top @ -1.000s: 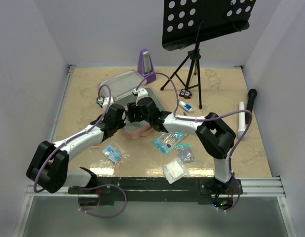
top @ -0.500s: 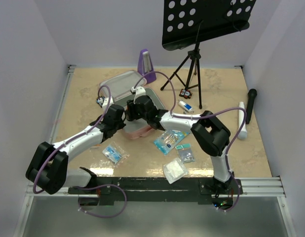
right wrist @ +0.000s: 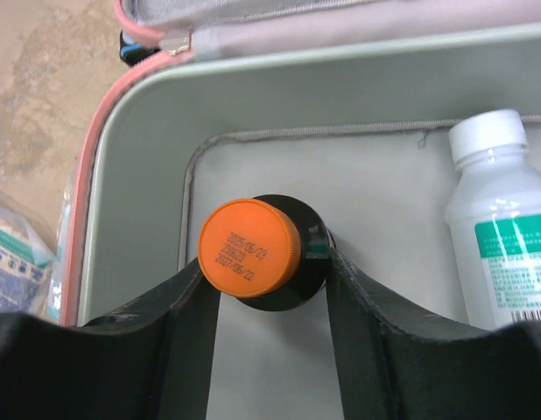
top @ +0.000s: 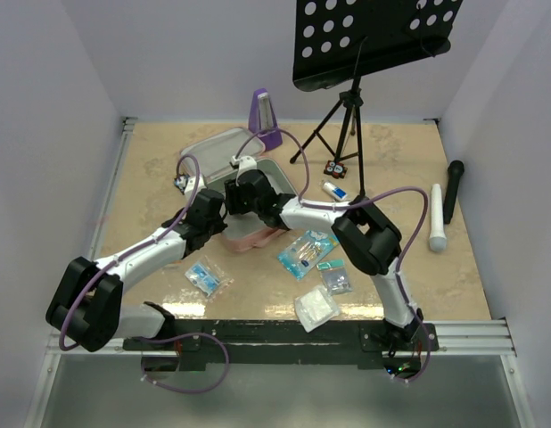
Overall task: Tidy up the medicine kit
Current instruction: Adjust the pill bottle in the medicine box.
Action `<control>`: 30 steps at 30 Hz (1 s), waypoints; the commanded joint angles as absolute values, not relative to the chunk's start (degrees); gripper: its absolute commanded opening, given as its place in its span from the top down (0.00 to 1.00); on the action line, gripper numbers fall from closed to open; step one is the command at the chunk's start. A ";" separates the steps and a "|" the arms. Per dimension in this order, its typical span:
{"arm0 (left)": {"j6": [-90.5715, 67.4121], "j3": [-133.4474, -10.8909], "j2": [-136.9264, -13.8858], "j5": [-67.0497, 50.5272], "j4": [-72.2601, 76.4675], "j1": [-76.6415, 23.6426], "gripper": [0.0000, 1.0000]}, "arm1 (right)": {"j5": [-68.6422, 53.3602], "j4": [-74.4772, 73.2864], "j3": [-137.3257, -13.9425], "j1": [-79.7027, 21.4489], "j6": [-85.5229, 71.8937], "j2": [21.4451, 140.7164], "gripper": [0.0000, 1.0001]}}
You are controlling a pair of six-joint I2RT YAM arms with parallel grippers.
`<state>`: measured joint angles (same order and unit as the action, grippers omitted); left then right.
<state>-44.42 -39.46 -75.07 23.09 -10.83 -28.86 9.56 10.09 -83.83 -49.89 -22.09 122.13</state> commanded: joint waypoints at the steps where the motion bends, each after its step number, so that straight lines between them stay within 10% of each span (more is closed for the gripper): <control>1: -44.47 -38.23 -74.36 17.58 -11.95 -29.79 1.00 | 9.40 8.18 -88.15 -48.78 -21.53 123.92 0.57; 11: -44.56 -38.32 -73.83 18.19 -12.65 -29.71 1.00 | 12.47 -12.18 -96.92 -47.02 -17.06 122.08 1.00; 28: -44.82 -38.06 -73.39 16.35 -11.95 -29.79 1.00 | 14.06 -33.92 -112.14 -47.02 -7.82 130.68 1.00; 30: -44.91 -37.88 -73.39 16.17 -12.04 -29.79 1.00 | 14.76 -34.10 -113.55 -47.02 -8.52 132.18 0.83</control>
<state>-44.93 -39.09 -74.22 22.24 -11.60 -28.91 14.41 -30.39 -110.56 -47.07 -9.23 129.49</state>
